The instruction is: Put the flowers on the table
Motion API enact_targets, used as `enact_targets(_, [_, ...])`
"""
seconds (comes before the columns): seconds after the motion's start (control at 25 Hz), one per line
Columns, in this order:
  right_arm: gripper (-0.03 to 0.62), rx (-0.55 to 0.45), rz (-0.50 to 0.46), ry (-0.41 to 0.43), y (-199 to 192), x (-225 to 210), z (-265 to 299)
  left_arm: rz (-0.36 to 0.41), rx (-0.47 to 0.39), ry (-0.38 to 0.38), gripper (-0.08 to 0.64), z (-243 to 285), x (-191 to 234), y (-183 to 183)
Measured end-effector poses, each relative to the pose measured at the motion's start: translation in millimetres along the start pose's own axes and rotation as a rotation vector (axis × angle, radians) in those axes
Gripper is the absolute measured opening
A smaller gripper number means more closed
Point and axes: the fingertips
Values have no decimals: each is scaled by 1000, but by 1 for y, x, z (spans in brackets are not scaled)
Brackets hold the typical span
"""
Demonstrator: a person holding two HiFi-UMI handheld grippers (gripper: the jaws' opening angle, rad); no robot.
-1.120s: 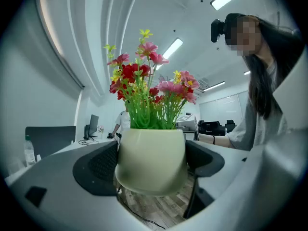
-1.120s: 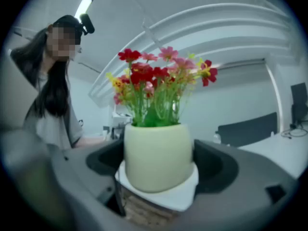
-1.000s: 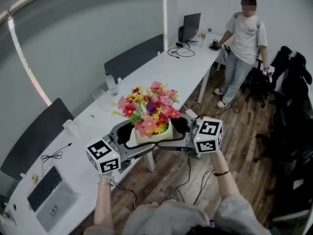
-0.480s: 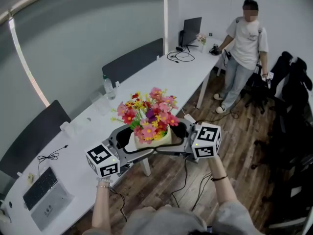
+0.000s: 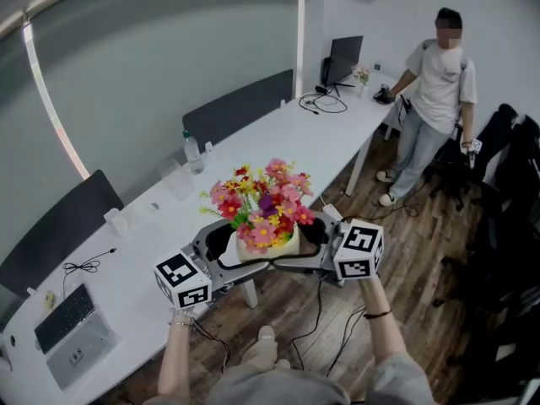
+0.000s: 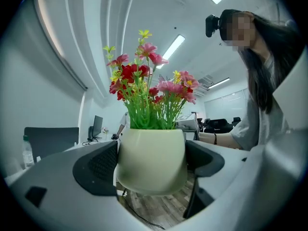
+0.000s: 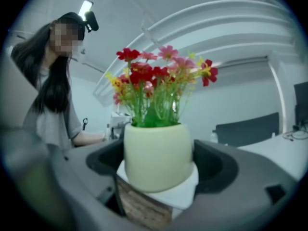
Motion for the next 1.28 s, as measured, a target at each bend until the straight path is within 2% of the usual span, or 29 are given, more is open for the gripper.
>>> enact_targets(0.4, [446,28,-2,16,-14,-63,7,3,12,14,442,28,54,-22])
enact_targets(0.6, [446,43,-4,21,-11,-110,14,-5,12,23,442,49,97,-25])
enact_targets(1.08, [446,57,5,26,-20,-168,26,-11,18,28,442,69,151,-40])
enact_targets(1.28, [445,77,15,19,-25,-193,34,-40,15,31,442,75,175,-49])
Point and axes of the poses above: the fingertips, and each gripper's own axes: z forward along the fingers, x to its left, y out of its top, and after that the axes turned 9 degrees about -x, right-handed
